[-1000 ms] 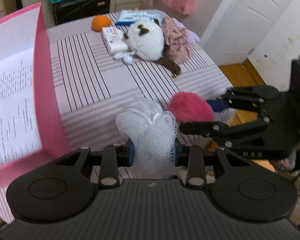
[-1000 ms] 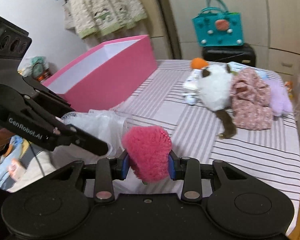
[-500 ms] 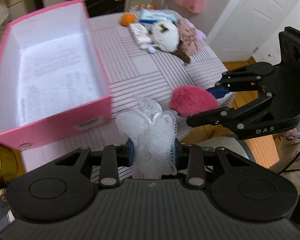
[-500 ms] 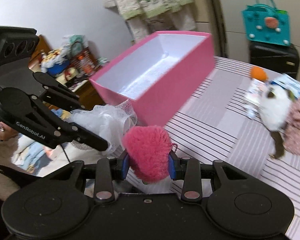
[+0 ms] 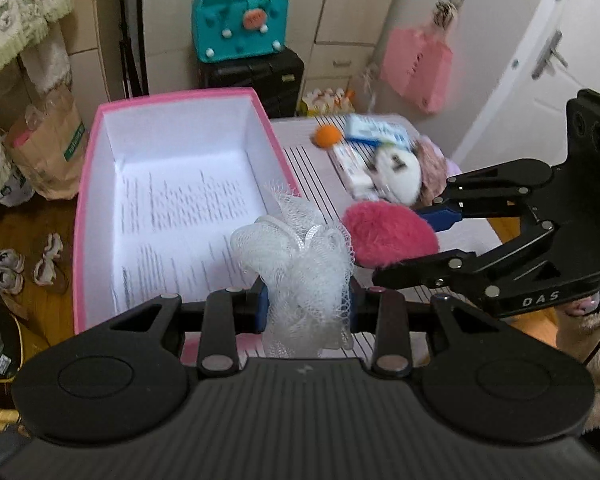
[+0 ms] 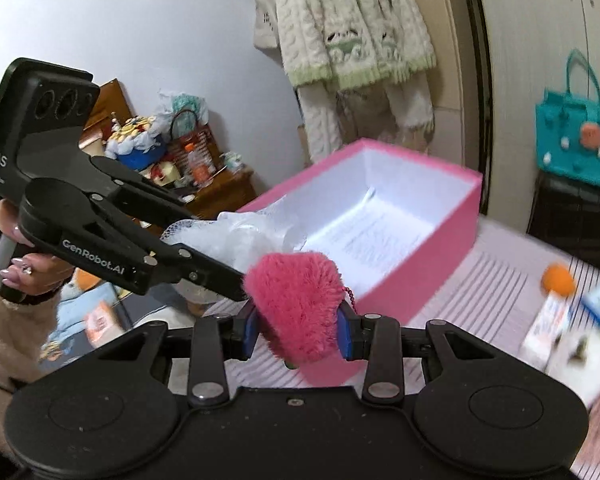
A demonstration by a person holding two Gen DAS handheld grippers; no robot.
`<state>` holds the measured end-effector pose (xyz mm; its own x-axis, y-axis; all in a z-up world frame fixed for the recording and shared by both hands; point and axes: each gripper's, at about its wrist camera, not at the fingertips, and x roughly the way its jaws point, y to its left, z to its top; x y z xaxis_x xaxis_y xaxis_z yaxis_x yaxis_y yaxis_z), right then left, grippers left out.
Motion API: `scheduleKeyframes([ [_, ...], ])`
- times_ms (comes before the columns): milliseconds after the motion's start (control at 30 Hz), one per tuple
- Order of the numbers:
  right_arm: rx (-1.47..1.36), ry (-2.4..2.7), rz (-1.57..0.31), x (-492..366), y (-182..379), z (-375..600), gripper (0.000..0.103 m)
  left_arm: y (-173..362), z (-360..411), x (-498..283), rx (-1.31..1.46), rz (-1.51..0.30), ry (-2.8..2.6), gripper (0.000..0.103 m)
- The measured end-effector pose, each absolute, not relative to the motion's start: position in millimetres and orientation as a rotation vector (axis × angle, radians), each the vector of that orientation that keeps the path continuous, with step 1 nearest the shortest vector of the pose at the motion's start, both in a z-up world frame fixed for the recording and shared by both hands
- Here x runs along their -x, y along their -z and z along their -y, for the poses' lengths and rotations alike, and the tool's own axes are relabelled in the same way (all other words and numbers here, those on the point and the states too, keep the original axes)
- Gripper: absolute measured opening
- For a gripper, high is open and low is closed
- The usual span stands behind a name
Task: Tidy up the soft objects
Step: 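Carry the pink pompom and white mesh puff over the pink box with both grippers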
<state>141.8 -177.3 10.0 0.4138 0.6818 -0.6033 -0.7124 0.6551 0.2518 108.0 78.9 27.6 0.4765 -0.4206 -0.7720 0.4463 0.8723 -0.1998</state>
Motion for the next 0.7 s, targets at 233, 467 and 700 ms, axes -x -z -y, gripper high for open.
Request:
scheduleKeyframes([
  [233, 0.122, -0.851, -0.662, -206.8, -13.1, 146.9, 0.043, -23.1, -94.5, -170.0, -0.018, -0.896, 0.453, 0.033],
  [467, 0.333, -0.832, -0.683, -268.5, 6.5, 111.2, 0.043, 3.4, -102.5, -243.3, -0.051, -0.967, 0.382, 0.033],
  [700, 0.55, -0.83, -0.727, -300.8, 29.6, 88.5, 0.044, 30.3, -104.5, -305.1, -0.071, -1.06, 0.324, 0.035],
])
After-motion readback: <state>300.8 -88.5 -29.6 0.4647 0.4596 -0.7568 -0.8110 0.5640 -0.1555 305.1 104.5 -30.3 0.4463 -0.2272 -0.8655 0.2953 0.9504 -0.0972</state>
